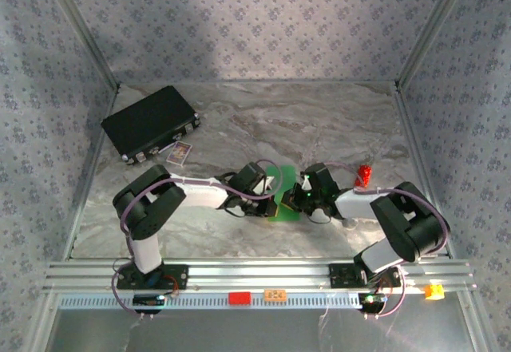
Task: Fold a paper plane with a square sheet of paper (pick it up from the middle)
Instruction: Fold the triangle a second time at the center of the table.
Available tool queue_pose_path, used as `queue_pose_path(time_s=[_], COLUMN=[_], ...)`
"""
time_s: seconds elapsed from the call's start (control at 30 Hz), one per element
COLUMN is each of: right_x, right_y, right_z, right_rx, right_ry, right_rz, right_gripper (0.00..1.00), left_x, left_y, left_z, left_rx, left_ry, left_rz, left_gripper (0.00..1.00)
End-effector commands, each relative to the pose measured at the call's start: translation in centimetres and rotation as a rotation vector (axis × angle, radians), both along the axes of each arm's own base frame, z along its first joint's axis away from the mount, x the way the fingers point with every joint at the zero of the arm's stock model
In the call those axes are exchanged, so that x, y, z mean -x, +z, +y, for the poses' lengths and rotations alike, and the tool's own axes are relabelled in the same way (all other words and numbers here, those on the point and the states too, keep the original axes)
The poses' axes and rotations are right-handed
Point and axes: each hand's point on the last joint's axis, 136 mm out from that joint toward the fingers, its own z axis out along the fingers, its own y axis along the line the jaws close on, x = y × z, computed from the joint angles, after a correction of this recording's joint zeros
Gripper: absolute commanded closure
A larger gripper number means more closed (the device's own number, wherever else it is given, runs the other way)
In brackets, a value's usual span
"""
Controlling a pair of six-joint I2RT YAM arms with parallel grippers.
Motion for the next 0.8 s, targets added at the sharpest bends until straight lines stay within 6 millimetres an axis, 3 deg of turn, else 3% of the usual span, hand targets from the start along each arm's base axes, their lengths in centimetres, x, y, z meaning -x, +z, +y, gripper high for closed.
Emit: queue_pose_path(time_s=[0.0,0.13,0.3,0.47,0.63,0.77], right_x=[-1.0,-0.8,0.4,1.3,0.9,-0.1], right_y=[2.4,3.5,1.6,-1.2,-2.5,-2.3], right_z=[0.2,0.8,1.2,0.1,-0.9,-1.6], right_rx=[-0.022,-0.017,-0.003,0.032,0.033,0.028], right_ry=[-0.012,0.032,0.047,0.029,0.002,-0.017], right_rz=[-0.034,-0.068,-0.015,0.031,0.059,0.055], right_gripper=[1.0,1.0,1.0,1.0,1.0,1.0], left_x=[1.6,1.5,1.4,1.3,1.4,1.5], left_y=[-2.4,-2.5,-2.5,-2.5,-2.6,-2.8], left_z=[2.3,2.2,2.1,2.1,1.9,1.8], left_rx=[-0.086,-0.087,-0.085,-0.083,-0.082,-0.083], left_ry=[0.008,0.008,0.009,0.009,0.001,-0.001], left_rz=[0.071,0.072,0.07,0.07,0.079,0.083], left_gripper=[1.0,1.0,1.0,1.0,1.0,1.0])
